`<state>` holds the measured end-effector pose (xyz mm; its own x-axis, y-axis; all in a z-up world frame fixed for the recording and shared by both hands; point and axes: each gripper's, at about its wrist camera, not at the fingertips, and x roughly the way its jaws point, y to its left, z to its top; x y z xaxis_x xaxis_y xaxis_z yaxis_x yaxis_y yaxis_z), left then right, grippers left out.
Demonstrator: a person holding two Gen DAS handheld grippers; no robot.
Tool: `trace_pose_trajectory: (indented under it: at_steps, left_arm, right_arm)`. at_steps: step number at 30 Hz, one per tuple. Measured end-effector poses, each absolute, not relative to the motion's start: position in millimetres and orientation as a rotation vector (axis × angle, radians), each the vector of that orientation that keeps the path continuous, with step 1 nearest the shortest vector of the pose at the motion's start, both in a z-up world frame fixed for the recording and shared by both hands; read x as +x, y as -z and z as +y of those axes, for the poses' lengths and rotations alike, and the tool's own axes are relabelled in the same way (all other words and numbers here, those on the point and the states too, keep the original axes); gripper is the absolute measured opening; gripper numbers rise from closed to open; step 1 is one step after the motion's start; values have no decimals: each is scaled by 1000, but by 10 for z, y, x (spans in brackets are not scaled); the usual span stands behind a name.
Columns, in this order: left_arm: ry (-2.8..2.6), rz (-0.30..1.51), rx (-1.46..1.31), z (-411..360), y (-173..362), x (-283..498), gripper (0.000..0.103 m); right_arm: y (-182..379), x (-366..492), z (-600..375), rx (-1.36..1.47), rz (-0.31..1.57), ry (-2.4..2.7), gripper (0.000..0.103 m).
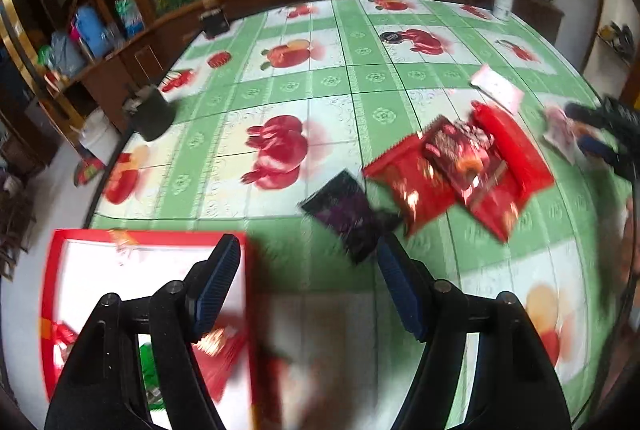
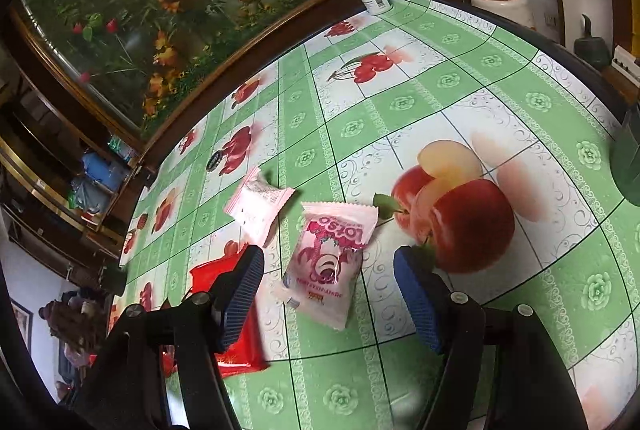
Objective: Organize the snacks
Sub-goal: 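Grasp the dark purple packet with the left tool while the right tool grasps the pink Lotso packet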
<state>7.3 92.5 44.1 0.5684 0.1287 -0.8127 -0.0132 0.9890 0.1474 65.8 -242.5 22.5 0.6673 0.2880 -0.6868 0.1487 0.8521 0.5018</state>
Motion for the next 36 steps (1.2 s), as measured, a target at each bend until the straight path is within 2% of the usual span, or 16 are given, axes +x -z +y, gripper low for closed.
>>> trace_pose_trajectory:
  at_steps: [12,18,23,36]
  left_arm:
    - [-148,1071,72,772,-146,566,71]
    - [-101,1042,128,659,-117,593,71]
    - [-12,1004,149,556,-124,532,45]
    - [78,982,-9,608,-116,40,40]
  right_arm:
    - [-181,710,-2488,629,846,-98,70]
    - [-157,740,-2450,628,863,-108,70]
    - [-147,751,-2443,619,866,-102,70]
    - [-165,791,-2080,343,871,-26,73]
